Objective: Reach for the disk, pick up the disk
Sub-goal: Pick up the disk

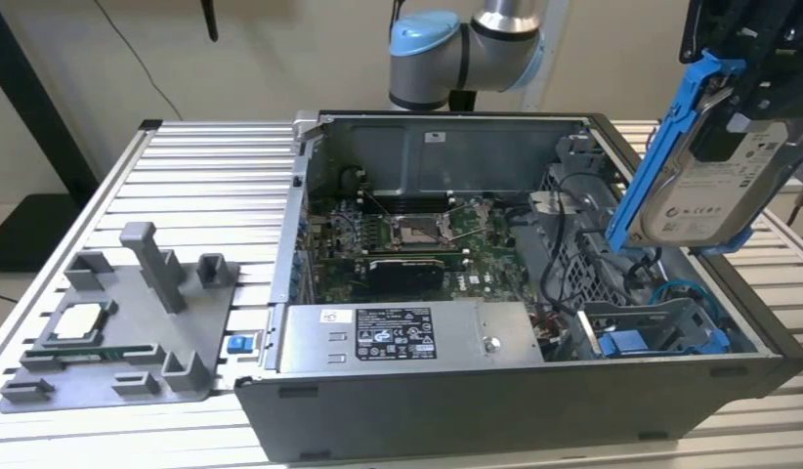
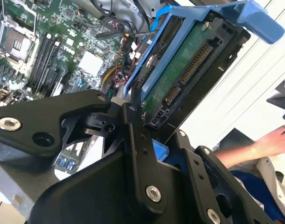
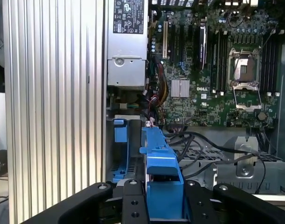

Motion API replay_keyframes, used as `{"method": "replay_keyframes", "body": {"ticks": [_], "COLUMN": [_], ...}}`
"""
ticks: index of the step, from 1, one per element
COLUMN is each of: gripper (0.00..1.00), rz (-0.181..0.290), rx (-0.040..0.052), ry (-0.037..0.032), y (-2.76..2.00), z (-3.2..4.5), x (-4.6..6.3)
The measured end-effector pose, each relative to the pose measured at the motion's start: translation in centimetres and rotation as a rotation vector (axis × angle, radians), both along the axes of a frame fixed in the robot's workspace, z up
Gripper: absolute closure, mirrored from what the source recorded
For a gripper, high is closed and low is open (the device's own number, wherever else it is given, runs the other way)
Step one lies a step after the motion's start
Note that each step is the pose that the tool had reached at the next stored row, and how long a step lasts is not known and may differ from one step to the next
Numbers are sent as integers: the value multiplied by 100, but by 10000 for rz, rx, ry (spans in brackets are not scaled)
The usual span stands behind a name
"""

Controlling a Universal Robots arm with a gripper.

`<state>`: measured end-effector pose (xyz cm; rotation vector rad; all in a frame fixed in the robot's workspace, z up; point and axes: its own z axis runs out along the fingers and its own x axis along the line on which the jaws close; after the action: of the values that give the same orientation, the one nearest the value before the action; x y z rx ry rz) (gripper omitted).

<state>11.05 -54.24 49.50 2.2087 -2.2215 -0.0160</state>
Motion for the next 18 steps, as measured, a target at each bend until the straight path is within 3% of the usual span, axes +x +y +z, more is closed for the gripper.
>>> {"method": "replay_keyframes", "body": {"ticks": [7, 15, 18], "gripper": [100, 100, 100], "rz": [-2, -49, -95], "rx": [-9, -8, -8], "ry": [0, 26, 50], "y": [-13, -249, -307], "z": [-53, -128, -154], "x": [-1, -1, -1]}}
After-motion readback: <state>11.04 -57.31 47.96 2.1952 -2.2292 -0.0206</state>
